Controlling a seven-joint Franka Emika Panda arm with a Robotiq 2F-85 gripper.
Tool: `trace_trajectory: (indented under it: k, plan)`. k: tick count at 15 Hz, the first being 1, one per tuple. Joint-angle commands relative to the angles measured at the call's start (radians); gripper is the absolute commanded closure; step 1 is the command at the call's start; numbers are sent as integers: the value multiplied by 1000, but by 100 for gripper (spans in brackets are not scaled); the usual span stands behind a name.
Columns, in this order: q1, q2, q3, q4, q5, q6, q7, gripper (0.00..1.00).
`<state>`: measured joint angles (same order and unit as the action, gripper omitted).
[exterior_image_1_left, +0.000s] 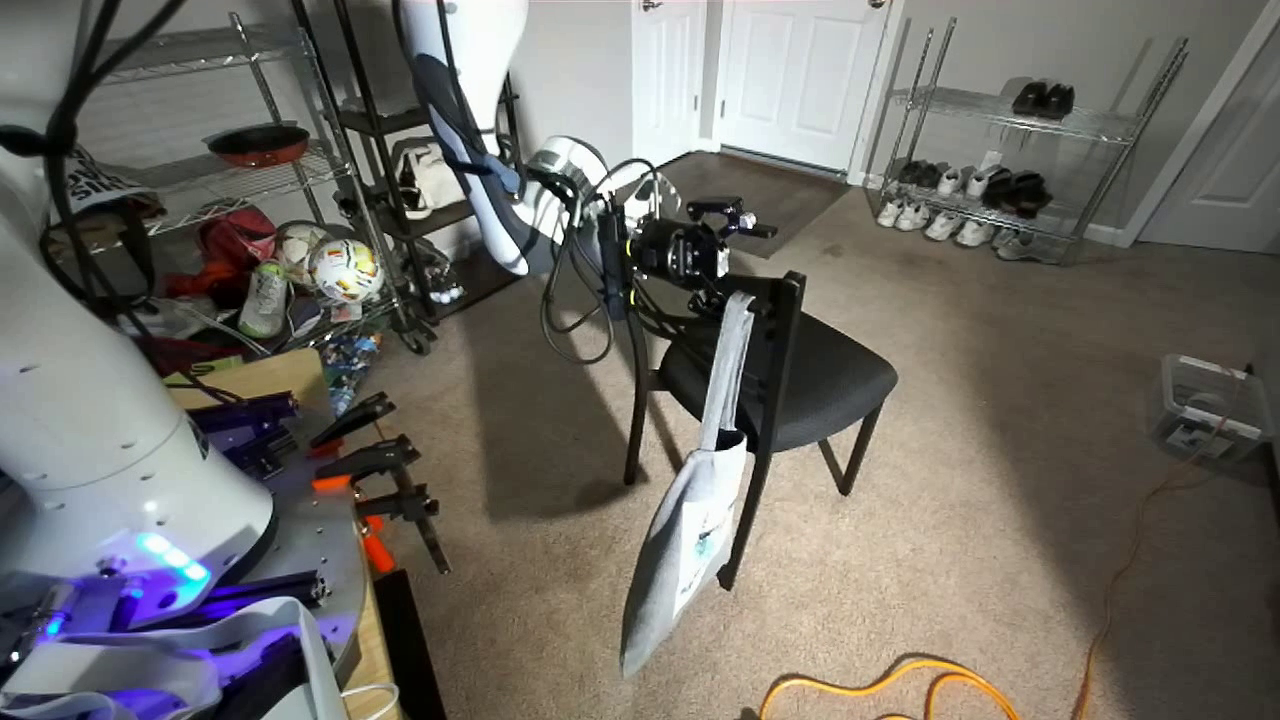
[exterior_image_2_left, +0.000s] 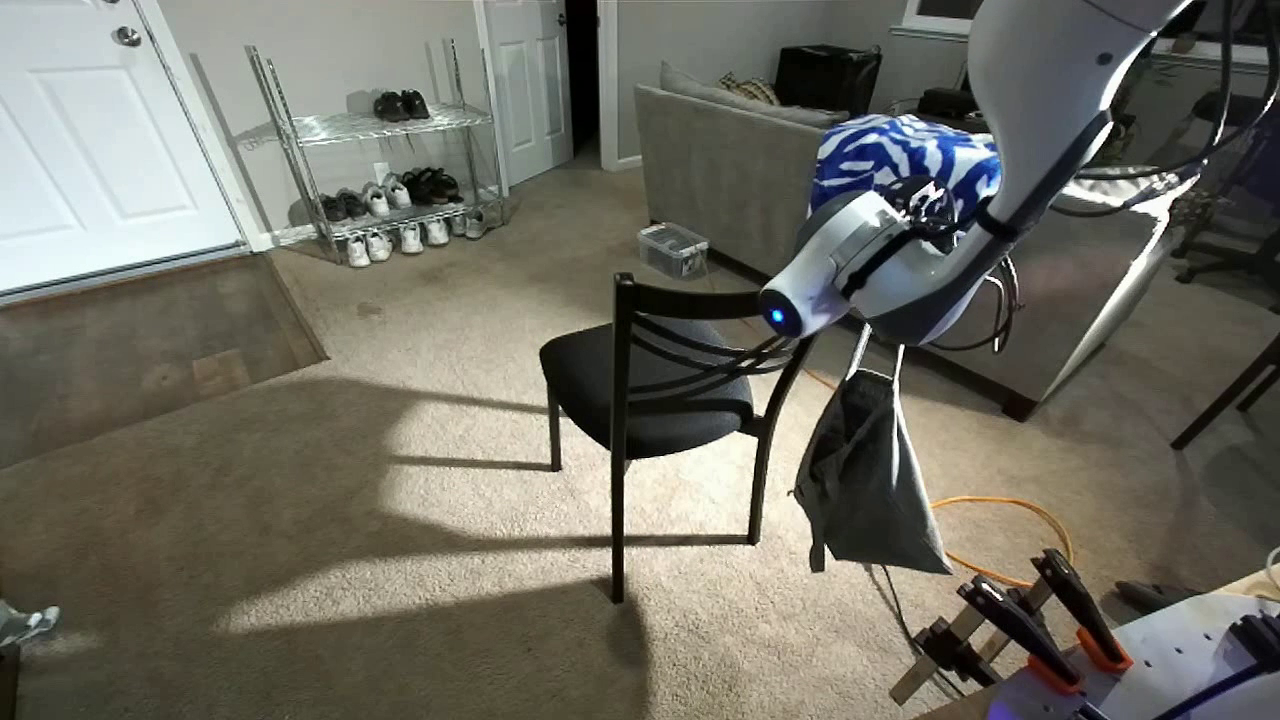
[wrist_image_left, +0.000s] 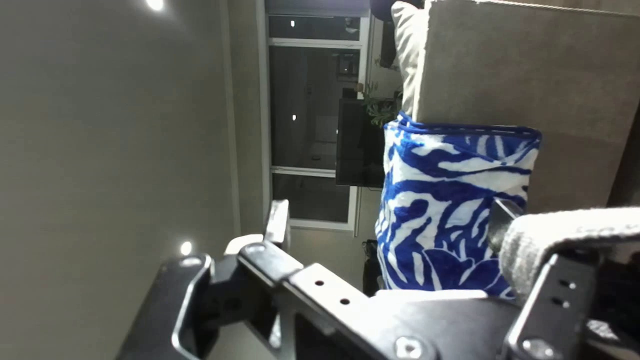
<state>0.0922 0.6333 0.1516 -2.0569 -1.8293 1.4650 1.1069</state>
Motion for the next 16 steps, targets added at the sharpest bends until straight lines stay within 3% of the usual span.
trace_trajectory:
  k: [1,6,16]
  plan:
    - [70,-46,11,-71,18,-126,-12,0]
    - [126,-45,53,-91,19,-199,-16,0]
    - [190,-46,103,-88,6,-221,-28,0]
